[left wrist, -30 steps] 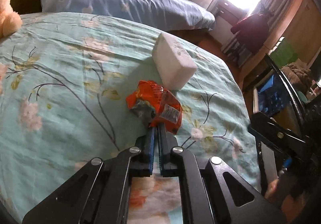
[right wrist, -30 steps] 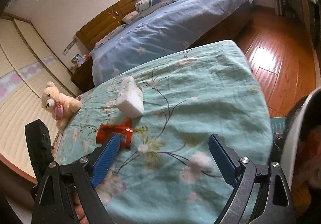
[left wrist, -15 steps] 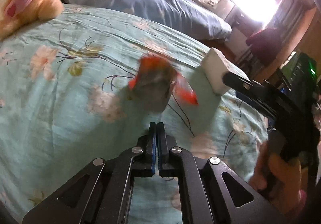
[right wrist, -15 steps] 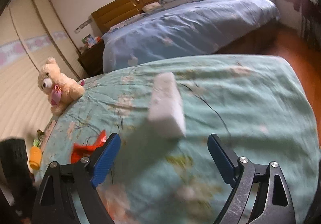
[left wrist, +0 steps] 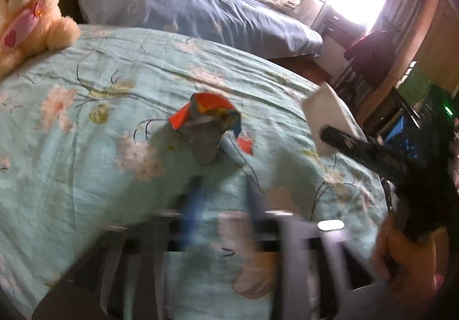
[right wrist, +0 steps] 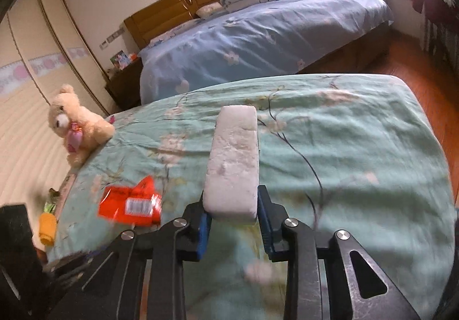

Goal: Collect trash

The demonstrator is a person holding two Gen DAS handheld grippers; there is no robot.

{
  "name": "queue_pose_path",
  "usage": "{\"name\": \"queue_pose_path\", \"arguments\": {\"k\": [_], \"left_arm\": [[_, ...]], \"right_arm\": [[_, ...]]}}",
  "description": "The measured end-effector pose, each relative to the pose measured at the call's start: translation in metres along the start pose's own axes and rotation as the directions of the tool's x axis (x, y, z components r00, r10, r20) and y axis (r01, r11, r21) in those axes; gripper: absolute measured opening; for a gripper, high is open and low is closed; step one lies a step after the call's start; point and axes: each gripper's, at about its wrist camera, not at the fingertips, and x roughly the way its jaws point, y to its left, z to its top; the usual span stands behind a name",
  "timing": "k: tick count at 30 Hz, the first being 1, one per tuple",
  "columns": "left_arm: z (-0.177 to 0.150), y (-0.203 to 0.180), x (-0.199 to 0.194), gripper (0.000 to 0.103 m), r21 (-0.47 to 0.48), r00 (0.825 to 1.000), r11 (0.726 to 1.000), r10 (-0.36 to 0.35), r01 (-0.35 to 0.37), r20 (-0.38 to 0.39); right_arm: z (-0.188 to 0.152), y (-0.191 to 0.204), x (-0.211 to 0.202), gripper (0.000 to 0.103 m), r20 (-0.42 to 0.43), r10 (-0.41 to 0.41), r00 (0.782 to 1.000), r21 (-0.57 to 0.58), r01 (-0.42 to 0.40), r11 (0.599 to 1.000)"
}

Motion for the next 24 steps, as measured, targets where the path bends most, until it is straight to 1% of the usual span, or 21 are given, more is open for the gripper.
{"name": "queue_pose_path", "arguments": {"k": [1, 3, 6, 7, 8, 9, 10, 11, 12, 14, 19, 24], "left_arm": [[0.003, -0.002, 0.001, 0.075, -0.015, 1.0, 1.0, 0.014, -0.014, 0.007], [0.012, -0.004, 0.007, 0.079, -0.051, 1.0, 0.998, 0.028, -0.028, 0.003], [0.027, -0.002, 0.021, 0.079, -0.109, 0.998, 0.992, 0.056, -0.056, 0.001], [0.03, 0.0, 0.026, 0.076, -0.12, 0.998, 0.99, 0.069, -0.068, -0.001], [0.034, 0.0, 0.032, 0.067, -0.122, 0.997, 0.989, 0.081, -0.081, -0.005], [0.036, 0.0, 0.036, 0.036, -0.114, 0.997, 0.99, 0.081, -0.082, -0.009], [0.038, 0.0, 0.043, 0.016, -0.101, 0.996, 0.991, 0.082, -0.085, -0.028], [0.039, -0.001, 0.046, 0.013, -0.093, 0.996, 0.992, 0.089, -0.091, -0.024], [0.039, -0.001, 0.046, 0.002, -0.08, 0.996, 0.993, 0.091, -0.092, -0.018], [0.038, -0.003, 0.046, 0.0, -0.071, 0.997, 0.995, 0.072, -0.074, -0.031], [0.021, -0.02, 0.028, 0.0, -0.018, 0.999, 0.999, 0.032, -0.033, -0.024], [0.002, -0.035, 0.005, 0.0, 0.029, 1.0, 1.0, -0.005, 0.005, -0.019]], "right_arm": [[-0.002, -0.001, -0.005, 0.029, 0.001, 0.003, 1.0, 0.004, -0.003, 1.0], [-0.008, -0.003, -0.017, 0.029, 0.004, 0.005, 1.0, 0.008, -0.005, 1.0], [-0.015, -0.009, -0.039, 0.029, 0.014, -0.005, 1.0, 0.016, 0.004, 1.0], [-0.016, -0.011, -0.045, 0.029, 0.017, -0.01, 1.0, 0.017, 0.009, 1.0], [-0.017, -0.013, -0.051, 0.029, 0.018, -0.013, 1.0, 0.017, 0.013, 1.0], [-0.02, -0.016, -0.061, 0.029, 0.022, -0.02, 1.0, 0.02, 0.02, 1.0], [-0.021, -0.018, -0.068, 0.029, 0.026, -0.025, 0.999, 0.022, 0.024, 0.999], [-0.023, -0.022, -0.078, 0.029, 0.034, -0.027, 0.999, 0.027, 0.026, 0.999], [-0.026, -0.027, -0.089, 0.029, 0.044, -0.034, 0.998, 0.034, 0.032, 0.999], [-0.029, -0.035, -0.106, 0.029, 0.06, -0.056, 0.997, 0.043, 0.053, 0.998], [-0.033, -0.056, -0.144, 0.029, 0.094, -0.094, 0.991, 0.089, 0.086, 0.992], [-0.025, -0.056, -0.173, 0.029, 0.142, -0.107, 0.984, 0.072, 0.098, 0.993]]}}
